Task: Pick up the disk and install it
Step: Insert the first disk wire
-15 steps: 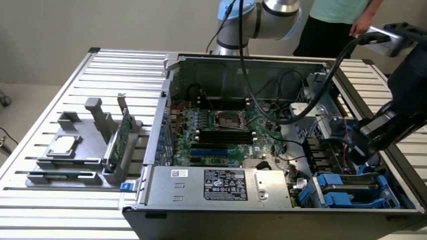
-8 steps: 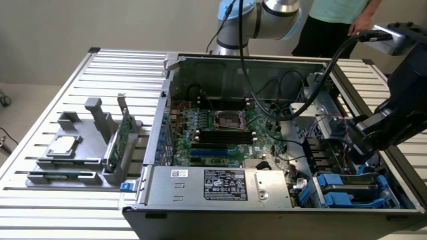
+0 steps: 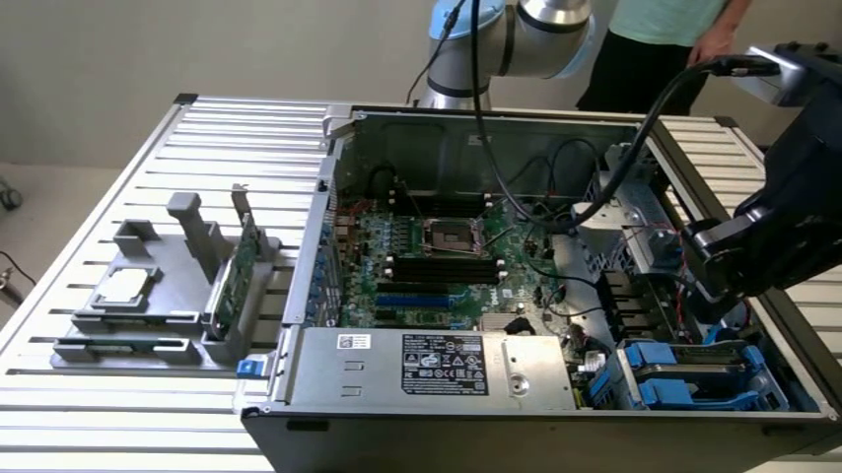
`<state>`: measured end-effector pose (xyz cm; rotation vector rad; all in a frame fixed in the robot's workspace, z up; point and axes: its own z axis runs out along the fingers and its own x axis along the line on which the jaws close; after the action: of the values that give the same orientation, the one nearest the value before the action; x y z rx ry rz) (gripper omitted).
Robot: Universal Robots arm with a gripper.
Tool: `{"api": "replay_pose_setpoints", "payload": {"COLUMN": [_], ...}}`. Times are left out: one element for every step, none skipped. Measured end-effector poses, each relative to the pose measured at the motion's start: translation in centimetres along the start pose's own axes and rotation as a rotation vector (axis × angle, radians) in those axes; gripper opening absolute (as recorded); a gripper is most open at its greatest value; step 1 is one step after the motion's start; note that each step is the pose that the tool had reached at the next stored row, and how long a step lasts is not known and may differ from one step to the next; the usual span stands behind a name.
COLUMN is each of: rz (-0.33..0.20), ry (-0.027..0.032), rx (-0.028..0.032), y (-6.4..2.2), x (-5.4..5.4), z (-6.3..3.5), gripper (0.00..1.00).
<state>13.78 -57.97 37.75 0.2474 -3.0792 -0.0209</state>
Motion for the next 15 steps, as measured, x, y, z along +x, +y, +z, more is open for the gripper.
{"api": "replay_pose_setpoints", "payload": {"rz": [0.005,0.01,0.015,0.021,0.026,0.031,0.036,0.041,0.046,0.05,0.054,0.057,0.061,0.064,0.067], "ry": [-0.0001,-0.0004,-0.0007,-0.0013,-0.0018,-0.0026,-0.0034,-0.0045,-0.0055,-0.0065,-0.0072,-0.0078,-0.0085,-0.009,-0.0096], "rx": [-0.0001,-0.0004,-0.0006,-0.0006,-0.0007,-0.0009,-0.0012,-0.0014,-0.0015,-0.0017,-0.0019,-0.002,-0.0019,-0.0018,-0.0019], "y": [0.03,0.05,0.07,0.1,0.13,0.17,0.21,0.26,0.3,0.35,0.37,0.38,0.4,0.42,0.44], "x": [-0.03,-0.05,-0.06,-0.08,-0.1,-0.11,-0.12,-0.14,-0.16,-0.19,-0.22,-0.26,-0.3,-0.35,-0.39], "z": [-0.04,-0.07,-0.11,-0.17,-0.24,-0.32,-0.4,-0.5,-0.59,-0.65,-0.68,-0.69,-0.73,-0.76,-0.78], "gripper": [0.11,0.11,0.11,0.11,0.11,0.11,0.11,0.11,0.11,0.11,0.11,0.11,0.11,0.11,0.11]}}
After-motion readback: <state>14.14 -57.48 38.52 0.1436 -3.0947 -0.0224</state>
